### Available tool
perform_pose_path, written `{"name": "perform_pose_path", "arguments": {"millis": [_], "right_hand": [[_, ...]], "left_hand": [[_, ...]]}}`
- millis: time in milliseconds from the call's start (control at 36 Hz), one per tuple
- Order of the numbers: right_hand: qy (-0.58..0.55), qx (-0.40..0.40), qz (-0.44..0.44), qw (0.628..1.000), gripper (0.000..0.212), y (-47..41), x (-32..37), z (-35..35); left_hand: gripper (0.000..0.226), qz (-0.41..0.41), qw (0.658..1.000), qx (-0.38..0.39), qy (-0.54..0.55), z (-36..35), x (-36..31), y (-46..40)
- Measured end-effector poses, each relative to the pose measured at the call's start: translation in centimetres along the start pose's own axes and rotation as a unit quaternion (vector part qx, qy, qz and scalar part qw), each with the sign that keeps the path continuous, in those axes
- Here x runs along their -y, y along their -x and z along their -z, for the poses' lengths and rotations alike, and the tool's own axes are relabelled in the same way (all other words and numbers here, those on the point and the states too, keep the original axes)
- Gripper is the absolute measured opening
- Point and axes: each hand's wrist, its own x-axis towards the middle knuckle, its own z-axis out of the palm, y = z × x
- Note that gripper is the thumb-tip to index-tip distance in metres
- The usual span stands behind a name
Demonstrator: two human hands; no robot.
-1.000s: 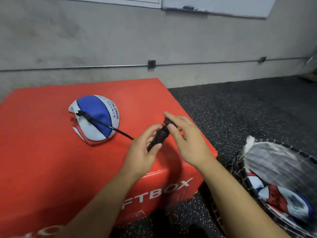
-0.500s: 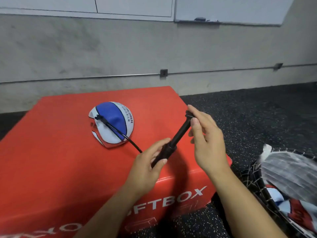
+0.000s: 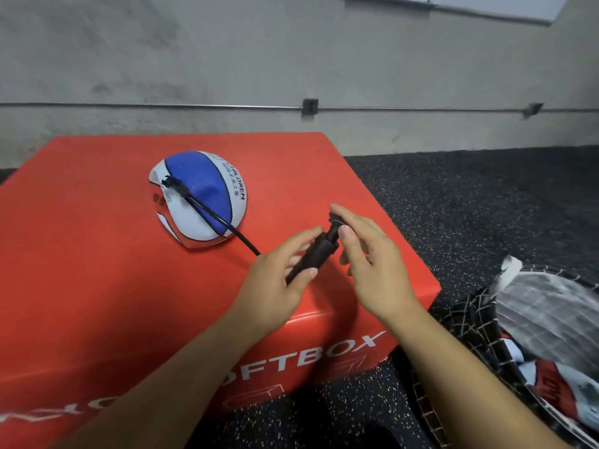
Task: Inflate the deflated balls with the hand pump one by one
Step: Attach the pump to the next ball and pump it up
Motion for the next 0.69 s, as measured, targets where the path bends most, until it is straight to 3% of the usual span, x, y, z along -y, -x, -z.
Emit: {"name": "perform_pose_path", "arguments": {"millis": [83, 250, 389, 556, 694], "right_hand": [[0.01, -0.003, 0.011, 1.0, 0.036, -0.2, 0.1, 1.0], [-0.077, -0.125, -0.017, 0.989, 0.033, -2.3, 2.2, 4.8], [-0.125, -0.182, -0.031, 0.975, 0.032, -2.6, 3.2, 7.5], [-0.126, -0.189, -0.035, 0.973, 0.033, -1.8, 3.6, 7.3], [-0.077, -0.15, -0.021, 0.985, 0.034, -1.2, 3.4, 5.6]], "left_hand": [[0.066, -0.005, 1.0, 0.005, -0.014, -0.2, -0.2, 0.0], [0.068, -0.009, 0.999, 0.031, -0.007, 0.0, -1.1, 0.7], [0.067, -0.018, 0.999, 0.045, -0.023, 0.1, -1.1, 1.0], [0.067, -0.015, 0.998, 0.049, -0.026, 0.1, -1.0, 1.1], [0.069, -0.012, 0.999, 0.045, -0.018, 0.1, -0.8, 1.1]]}}
